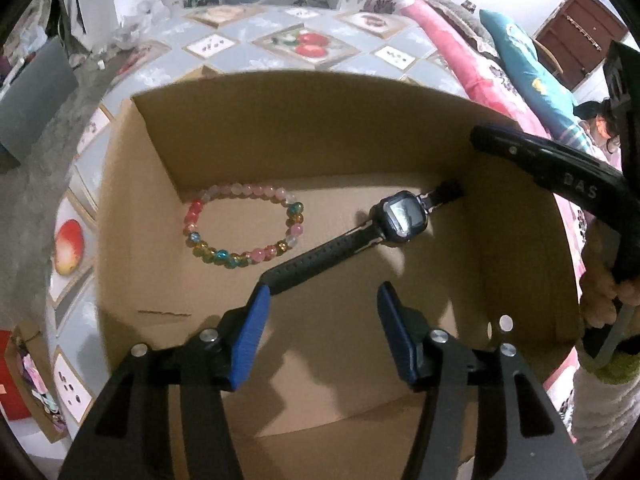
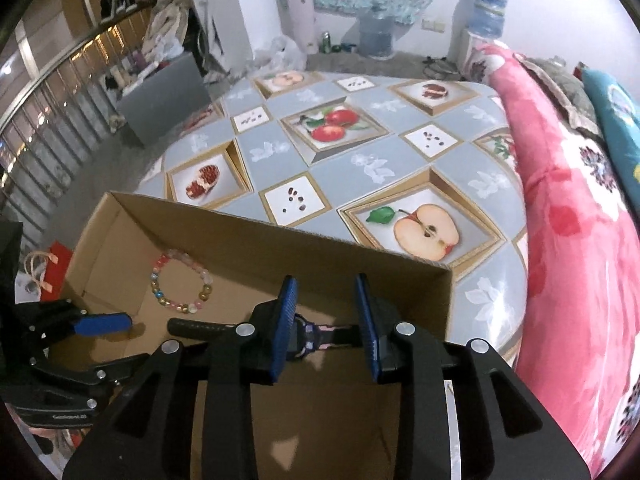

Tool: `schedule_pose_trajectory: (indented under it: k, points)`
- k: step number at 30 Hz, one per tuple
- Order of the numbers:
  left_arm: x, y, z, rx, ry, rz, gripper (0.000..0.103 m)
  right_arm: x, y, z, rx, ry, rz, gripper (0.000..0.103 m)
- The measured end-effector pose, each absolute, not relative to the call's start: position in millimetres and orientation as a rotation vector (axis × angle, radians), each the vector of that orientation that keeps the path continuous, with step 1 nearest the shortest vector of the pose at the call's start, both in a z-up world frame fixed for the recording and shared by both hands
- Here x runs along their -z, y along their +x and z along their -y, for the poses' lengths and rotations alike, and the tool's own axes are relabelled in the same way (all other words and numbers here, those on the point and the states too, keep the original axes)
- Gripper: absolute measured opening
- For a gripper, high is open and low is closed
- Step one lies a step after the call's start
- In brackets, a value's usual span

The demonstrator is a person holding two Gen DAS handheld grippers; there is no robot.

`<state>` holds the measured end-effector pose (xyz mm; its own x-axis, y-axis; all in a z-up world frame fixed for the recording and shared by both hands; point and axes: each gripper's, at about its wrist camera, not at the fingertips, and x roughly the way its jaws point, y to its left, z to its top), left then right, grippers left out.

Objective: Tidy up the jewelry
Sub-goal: 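Lower the watch into the box and open both grippers, then withdraw both grippers from the box toward the small metal clips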

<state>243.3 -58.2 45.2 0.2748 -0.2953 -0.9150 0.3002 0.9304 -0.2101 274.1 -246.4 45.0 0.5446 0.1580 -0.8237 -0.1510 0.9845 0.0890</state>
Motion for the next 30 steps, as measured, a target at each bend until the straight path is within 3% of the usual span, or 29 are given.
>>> schedule_pose_trajectory:
  k: [2, 5, 15, 20, 30]
  points:
    - [-53, 238, 56, 0.390, 0.012, -1.192, 0.055, -54, 262, 248, -0.176, 0.020, -0.944, 0.031]
    - [-69, 228, 51, 0.374, 0.010, -1.122, 0.055, -72, 239, 249, -0.164, 0.031, -0.878, 0.043]
    - [-118, 164, 20, 0.321, -0.021, -0.905, 0.055, -128, 145, 233, -0.123, -0.033, -0.679, 0.093]
    - [-123, 122, 0, 0.294, -0.045, -0.846, 0.055, -135, 113, 215, -0.055, -0.172, -0.644, 0.095]
    - [-93, 65, -24, 0.244, -0.060, -0.832, 0.055, -106, 60, 189, -0.176, -0.143, -0.728, 0.095]
